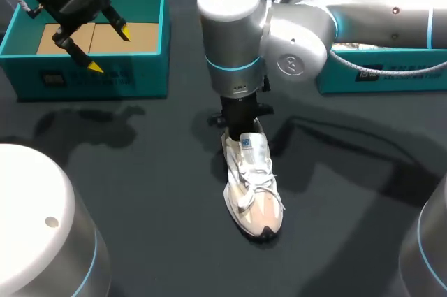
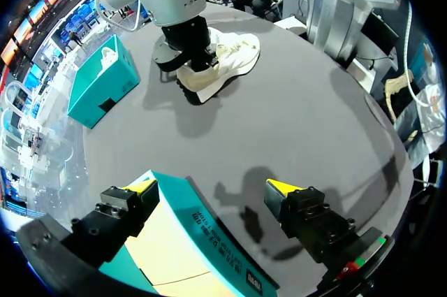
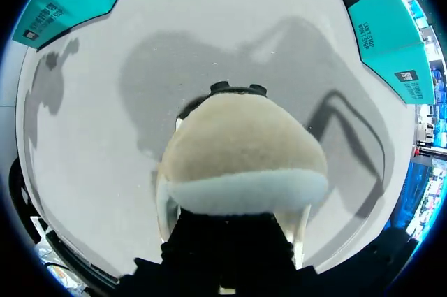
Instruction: Take the shoe out of the shoebox, open the shoe tongue, remove and reinsert the insole, then place the shoe into the shoebox
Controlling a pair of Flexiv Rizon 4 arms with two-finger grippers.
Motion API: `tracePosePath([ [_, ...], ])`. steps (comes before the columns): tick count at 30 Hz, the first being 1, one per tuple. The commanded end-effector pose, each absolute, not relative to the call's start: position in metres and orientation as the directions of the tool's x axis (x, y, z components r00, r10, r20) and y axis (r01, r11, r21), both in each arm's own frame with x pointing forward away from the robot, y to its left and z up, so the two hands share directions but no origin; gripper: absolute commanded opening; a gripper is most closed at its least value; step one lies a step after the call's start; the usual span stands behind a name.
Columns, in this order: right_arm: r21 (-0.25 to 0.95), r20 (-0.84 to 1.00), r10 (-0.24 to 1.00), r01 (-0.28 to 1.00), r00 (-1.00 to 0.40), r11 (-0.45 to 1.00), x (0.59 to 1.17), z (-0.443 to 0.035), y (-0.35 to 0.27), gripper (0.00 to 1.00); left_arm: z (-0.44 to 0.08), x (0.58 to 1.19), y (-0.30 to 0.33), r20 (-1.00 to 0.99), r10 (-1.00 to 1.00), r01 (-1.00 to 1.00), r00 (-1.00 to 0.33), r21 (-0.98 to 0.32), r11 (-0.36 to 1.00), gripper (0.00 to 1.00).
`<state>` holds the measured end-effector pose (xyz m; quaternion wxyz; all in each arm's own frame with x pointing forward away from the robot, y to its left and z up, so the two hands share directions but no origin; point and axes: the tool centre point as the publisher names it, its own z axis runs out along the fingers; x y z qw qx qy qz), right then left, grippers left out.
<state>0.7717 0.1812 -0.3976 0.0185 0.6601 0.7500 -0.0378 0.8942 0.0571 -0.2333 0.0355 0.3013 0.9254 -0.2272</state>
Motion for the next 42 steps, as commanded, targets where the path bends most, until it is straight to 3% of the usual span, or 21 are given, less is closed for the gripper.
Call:
tracePosePath([
  [1, 0.004, -0.099, 0.989, 0.994, -0.106, 0.107, 0.756, -0.394, 0.178, 0.0, -0.233, 0.895, 0.057, -0.201, 0.543, 0.574, -0.815, -0.398, 0.716, 1.0],
  [7, 0.027, -0.13, 0.986, 0.994, -0.1, 0.105, 0.758, -0.366, 0.175, 0.0, -0.233, 0.895, 0.057, -0.201, 0.543, 0.574, -0.815, -0.398, 0.716, 1.0],
  [16, -0.073, -0.077, 0.986, 0.987, -0.147, 0.142, 0.766, -0.358, 0.168, 0.0, -0.233, 0.895, 0.057, -0.201, 0.543, 0.574, -0.815, -0.398, 0.716, 1.0],
  [18, -0.079, -0.068, 0.987, 0.987, -0.147, 0.141, 0.765, -0.36, 0.168, 0.09, -0.233, 0.895, 0.057, -0.201, 0.543, 0.574, -0.815, -0.398, 0.716, 1.0],
  [26, -0.112, -0.048, 0.986, 0.982, -0.157, 0.151, 0.764, -0.364, 0.172, 0.15, -0.233, 0.895, 0.057, -0.201, 0.543, 0.574, -0.815, -0.398, 0.716, 1.0],
  [33, -0.135, -0.066, 0.985, 0.98, -0.156, 0.146, 0.757, -0.359, 0.174, 0.38, -0.233, 0.895, 0.057, -0.201, 0.543, 0.574, -0.815, -0.398, 0.716, 1.0],
  [42, -0.144, -0.089, 0.984, 0.98, -0.153, 0.139, 0.751, -0.353, 0.176, 0.44, -0.233, 0.895, 0.057, -0.201, 0.543, 0.574, -0.815, -0.398, 0.716, 1.0],
])
